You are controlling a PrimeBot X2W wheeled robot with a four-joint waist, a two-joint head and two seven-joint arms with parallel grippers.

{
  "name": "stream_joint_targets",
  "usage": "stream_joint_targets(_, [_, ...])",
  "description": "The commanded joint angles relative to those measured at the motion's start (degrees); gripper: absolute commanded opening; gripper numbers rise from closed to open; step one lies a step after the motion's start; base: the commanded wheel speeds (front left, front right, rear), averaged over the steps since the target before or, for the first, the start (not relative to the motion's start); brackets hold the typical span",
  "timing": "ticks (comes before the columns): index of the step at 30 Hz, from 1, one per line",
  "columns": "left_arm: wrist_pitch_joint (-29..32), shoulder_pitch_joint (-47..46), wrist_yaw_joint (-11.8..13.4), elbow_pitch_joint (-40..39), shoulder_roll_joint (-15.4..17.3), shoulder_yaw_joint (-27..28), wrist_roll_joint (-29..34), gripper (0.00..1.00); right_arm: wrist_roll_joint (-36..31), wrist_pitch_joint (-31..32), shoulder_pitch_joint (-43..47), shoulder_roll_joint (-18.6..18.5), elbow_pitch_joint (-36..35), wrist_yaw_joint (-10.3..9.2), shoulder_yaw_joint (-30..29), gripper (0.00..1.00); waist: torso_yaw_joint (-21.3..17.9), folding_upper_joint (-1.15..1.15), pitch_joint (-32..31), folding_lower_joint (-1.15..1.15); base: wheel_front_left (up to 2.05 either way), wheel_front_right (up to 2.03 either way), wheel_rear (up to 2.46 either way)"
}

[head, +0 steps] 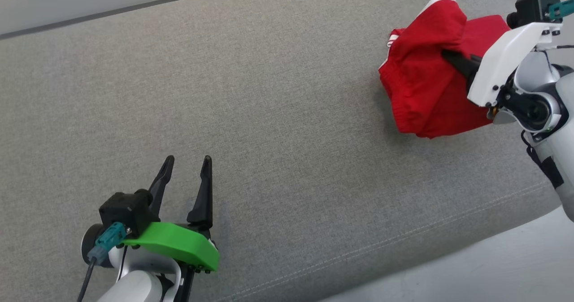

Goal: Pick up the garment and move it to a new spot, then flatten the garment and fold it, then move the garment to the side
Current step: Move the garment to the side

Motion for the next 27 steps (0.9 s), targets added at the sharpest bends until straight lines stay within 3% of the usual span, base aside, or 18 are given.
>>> stream_joint_targets(1, [0.18, -1.45, 0.07, -0.28, 0.58, 0.07, 0.75, 1.00, 0.18, 0.49, -1.43, -0.42, -0.39, -0.01, -0.47, 0.00, 0.54, 0.00, 1.02, 0.00, 0.00, 0.00, 0.00])
stream_joint_targets(13, [1.97, -3.49, 0.93, -1.84, 2.42, 0.26, 1.65, 1.00, 2.18, 1.89, -6.40, -1.95, -1.36, -0.01, -1.04, 0.00, 2.04, 0.00, 4.44, 0.00, 0.00, 0.00, 0.00])
stream_joint_targets(27, [4.20, -4.88, 2.89, -5.41, 5.47, 0.78, 3.24, 1.00, 4.41, 1.21, -8.18, -9.28, 0.14, -0.01, 1.47, 0.00, 2.03, 0.00, 9.04, 0.00, 0.00, 0.00, 0.00])
